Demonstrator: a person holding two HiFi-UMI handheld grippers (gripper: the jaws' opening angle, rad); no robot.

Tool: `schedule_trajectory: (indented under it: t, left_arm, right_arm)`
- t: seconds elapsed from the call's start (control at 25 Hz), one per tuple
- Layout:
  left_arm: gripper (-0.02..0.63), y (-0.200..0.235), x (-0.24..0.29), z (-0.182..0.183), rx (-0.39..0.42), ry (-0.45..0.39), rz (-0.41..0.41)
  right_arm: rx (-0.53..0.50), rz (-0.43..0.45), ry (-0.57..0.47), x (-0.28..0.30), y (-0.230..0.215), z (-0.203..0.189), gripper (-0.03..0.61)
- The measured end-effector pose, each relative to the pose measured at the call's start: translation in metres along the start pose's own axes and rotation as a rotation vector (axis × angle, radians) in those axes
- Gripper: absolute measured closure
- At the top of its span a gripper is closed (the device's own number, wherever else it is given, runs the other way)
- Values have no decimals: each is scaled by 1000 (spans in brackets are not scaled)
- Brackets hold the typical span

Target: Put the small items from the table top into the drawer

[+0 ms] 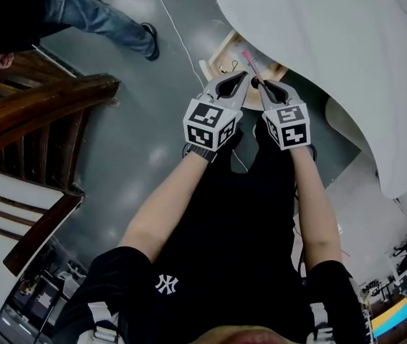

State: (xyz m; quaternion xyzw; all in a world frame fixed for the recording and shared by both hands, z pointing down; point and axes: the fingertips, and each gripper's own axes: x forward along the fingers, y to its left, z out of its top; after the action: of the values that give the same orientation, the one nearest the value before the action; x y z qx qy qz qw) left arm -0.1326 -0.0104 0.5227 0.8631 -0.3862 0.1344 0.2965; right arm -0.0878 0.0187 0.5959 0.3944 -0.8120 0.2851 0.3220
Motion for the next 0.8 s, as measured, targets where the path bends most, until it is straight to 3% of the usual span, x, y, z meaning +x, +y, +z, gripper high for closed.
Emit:
schedule_trajectory:
  t: [0.8]
  left_arm:
    - [614,36,33,-10,-36,-9,10]
  right_arm:
    - [-58,-24,164,70,-30,-23,520]
